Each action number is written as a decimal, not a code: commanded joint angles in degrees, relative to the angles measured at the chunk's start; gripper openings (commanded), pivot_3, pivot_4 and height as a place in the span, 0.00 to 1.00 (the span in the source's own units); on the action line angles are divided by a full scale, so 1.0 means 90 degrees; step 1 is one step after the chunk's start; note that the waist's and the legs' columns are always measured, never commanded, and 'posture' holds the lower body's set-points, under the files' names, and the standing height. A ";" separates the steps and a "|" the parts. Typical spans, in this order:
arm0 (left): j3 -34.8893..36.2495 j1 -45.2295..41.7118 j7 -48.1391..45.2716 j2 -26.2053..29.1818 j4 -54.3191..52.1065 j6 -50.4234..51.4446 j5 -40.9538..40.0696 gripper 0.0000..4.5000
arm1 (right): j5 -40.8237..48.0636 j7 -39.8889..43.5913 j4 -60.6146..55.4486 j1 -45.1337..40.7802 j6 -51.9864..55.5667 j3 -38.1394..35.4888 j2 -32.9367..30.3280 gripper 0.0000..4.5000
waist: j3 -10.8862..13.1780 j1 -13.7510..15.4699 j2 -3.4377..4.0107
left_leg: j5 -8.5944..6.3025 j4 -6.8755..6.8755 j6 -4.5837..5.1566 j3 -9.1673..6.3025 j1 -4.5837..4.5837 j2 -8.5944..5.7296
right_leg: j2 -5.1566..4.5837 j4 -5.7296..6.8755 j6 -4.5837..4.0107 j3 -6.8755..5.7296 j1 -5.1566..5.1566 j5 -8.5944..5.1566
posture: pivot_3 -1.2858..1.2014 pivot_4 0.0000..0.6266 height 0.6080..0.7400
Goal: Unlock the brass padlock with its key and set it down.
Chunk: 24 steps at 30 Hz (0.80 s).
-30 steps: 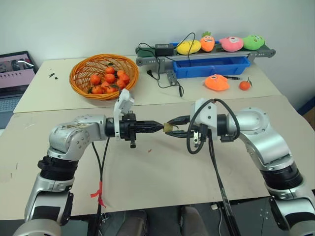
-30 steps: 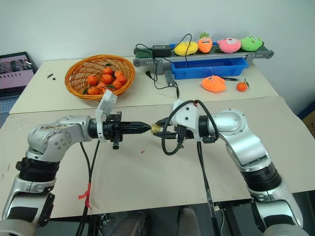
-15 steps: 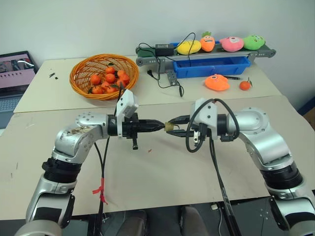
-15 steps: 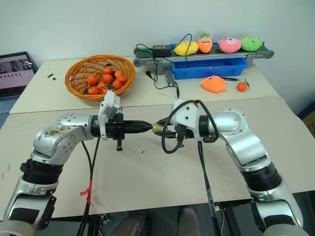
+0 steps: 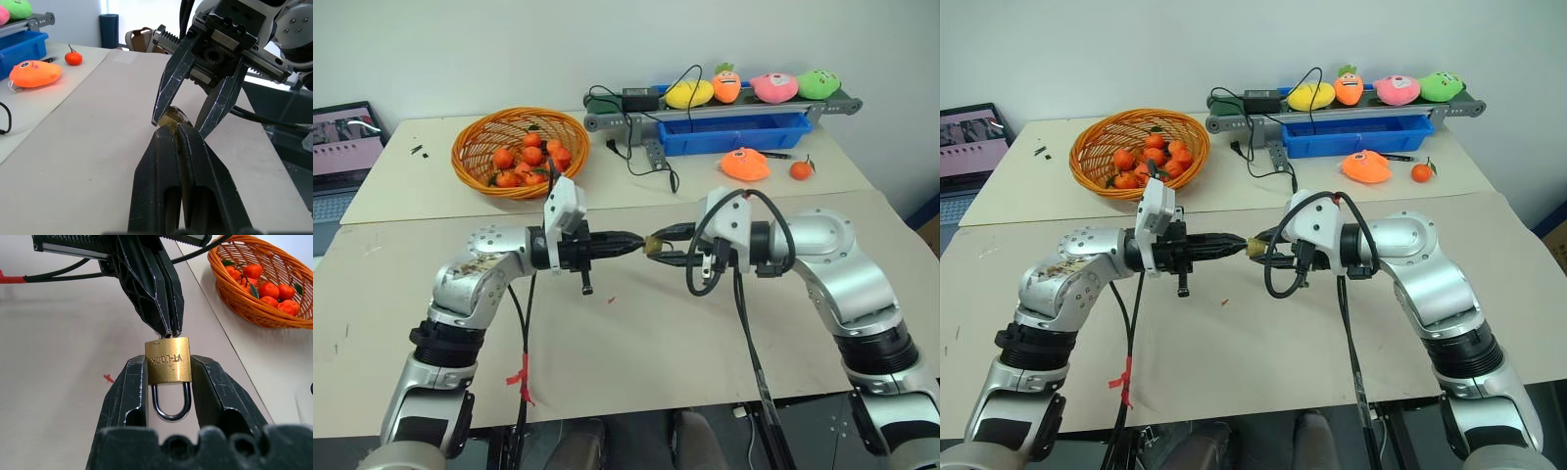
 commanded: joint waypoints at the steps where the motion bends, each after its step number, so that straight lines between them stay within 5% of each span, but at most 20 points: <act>1: -0.0124 -0.0182 0.0367 -0.0050 0.0039 0.0992 -0.0201 0.01 | 0.0170 -0.0038 -0.0218 -0.0142 -0.0085 -0.0116 0.0097 0.20 | 0.0000 0.0003 0.0000 | 0.0000 0.0001 0.0000 0.0000 0.0000 0.0000 | 0.0000 0.0001 0.0000 0.0000 0.0000 0.0000 | 0.52 0.24 1.00; 15: 0.1758 -0.1073 0.2905 -0.1248 0.0992 0.5445 -0.1753 0.01 | 0.0118 -0.0045 -0.0211 -0.0122 -0.0146 -0.0097 0.0095 0.20 | 0.0000 -0.0001 -0.0001 | -0.0001 0.0014 0.0002 -0.0001 0.0000 -0.0001 | 0.0000 0.0007 0.0005 0.0000 0.0002 0.0002 | 0.52 0.24 1.00; 24: 0.2621 -0.1629 0.3972 -0.1519 0.2249 0.6350 -0.2641 0.01 | 0.0098 -0.0073 -0.0214 -0.0114 -0.0158 -0.0084 0.0108 0.20 | 0.0000 0.0003 -0.0001 | -0.0001 0.0018 0.0001 -0.0001 0.0000 -0.0002 | 0.0000 0.0011 0.0006 0.0001 0.0002 0.0004 | 0.52 0.24 1.00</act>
